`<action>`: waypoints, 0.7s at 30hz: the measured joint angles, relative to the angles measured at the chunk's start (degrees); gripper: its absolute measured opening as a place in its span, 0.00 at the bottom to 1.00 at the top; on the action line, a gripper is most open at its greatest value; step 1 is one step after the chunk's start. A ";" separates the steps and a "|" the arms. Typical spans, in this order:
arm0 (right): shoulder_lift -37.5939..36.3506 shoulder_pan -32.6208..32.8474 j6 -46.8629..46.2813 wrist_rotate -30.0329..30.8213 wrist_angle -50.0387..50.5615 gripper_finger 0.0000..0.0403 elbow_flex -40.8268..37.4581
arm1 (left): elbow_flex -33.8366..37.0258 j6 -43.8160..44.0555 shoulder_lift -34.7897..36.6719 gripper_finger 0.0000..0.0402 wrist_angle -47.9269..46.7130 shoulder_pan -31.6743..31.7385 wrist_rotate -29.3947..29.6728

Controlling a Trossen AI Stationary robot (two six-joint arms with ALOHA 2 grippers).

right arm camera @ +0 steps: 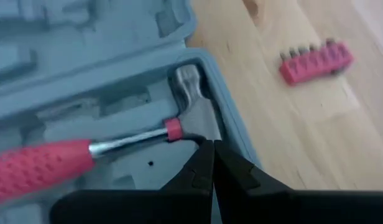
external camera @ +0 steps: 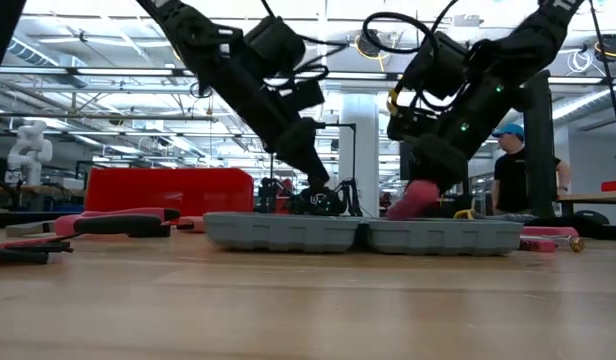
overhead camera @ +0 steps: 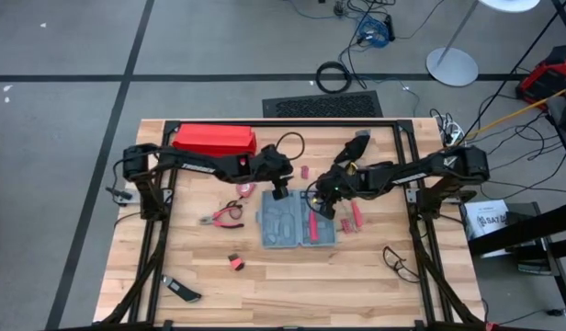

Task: Prefit tool cases
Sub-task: Put the orange hammer into the gray pre-fit tool case

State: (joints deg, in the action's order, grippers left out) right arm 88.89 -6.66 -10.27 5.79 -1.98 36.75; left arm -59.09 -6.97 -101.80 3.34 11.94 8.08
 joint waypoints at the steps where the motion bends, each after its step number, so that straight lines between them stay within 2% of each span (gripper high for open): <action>1: 0.23 0.01 0.28 -0.11 -1.00 0.00 0.00 | 0.00 0.12 -0.77 0.50 0.35 0.05 -0.18; 7: -2.95 0.02 1.83 -0.14 -2.92 0.00 0.00 | 0.00 1.55 -3.31 0.50 2.35 -1.07 -0.48; 12: -4.86 0.40 0.75 -5.80 -3.47 0.00 0.00 | 0.00 4.97 -3.63 0.50 2.61 -3.06 -0.55; 21: 0.26 4.32 -0.93 -7.55 -3.88 0.00 0.00 | 0.19 7.79 -3.63 0.50 2.27 -5.60 -0.50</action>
State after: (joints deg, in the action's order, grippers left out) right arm 89.15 -2.33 -11.20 -1.76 -5.86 36.75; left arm -58.90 0.83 -105.43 5.61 6.33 7.57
